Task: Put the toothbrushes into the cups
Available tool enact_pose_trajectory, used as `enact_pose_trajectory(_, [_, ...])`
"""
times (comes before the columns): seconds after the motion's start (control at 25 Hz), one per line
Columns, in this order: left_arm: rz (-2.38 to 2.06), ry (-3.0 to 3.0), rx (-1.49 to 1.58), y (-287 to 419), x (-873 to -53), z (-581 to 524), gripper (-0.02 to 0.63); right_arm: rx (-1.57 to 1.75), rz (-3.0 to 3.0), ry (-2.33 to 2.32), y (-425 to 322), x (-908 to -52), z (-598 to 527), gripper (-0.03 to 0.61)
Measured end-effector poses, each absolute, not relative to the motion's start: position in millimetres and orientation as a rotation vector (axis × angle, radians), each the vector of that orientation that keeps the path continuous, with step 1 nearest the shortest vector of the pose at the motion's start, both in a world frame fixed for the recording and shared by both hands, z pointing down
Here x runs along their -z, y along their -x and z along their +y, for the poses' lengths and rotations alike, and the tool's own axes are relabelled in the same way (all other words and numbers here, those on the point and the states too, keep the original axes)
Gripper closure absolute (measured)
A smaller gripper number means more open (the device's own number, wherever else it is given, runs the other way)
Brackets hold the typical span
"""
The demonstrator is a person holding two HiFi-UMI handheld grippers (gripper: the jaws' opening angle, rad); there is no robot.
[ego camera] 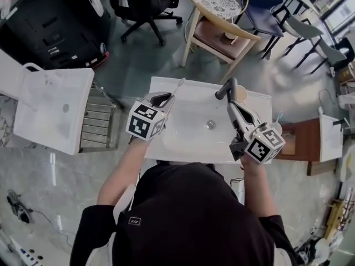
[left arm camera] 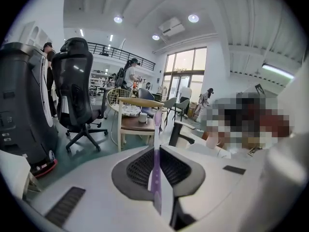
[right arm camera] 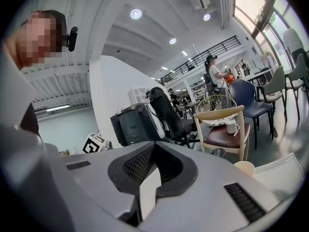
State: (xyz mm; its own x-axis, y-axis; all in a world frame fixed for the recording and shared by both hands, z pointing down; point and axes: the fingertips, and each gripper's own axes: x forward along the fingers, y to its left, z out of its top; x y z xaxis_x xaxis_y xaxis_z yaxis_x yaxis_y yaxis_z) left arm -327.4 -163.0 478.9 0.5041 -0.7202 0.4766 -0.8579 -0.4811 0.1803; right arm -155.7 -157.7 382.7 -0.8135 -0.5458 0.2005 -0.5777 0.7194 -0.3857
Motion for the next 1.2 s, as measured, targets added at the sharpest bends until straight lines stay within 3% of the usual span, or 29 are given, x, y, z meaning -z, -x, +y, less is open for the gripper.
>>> enact_pose_trajectory(0.6, [-1.434, -2.361, -0.322, 104, -421, -138, 0.568, -0.678, -2.886, -1.010, -120, -384, -147, 0.551])
enact_pose_trajectory(1.2, [-1.376, -2.448, -0.203, 67, -394, -162, 0.568, -0.744, -2.864, -0.962, -114, -390, -144, 0.551])
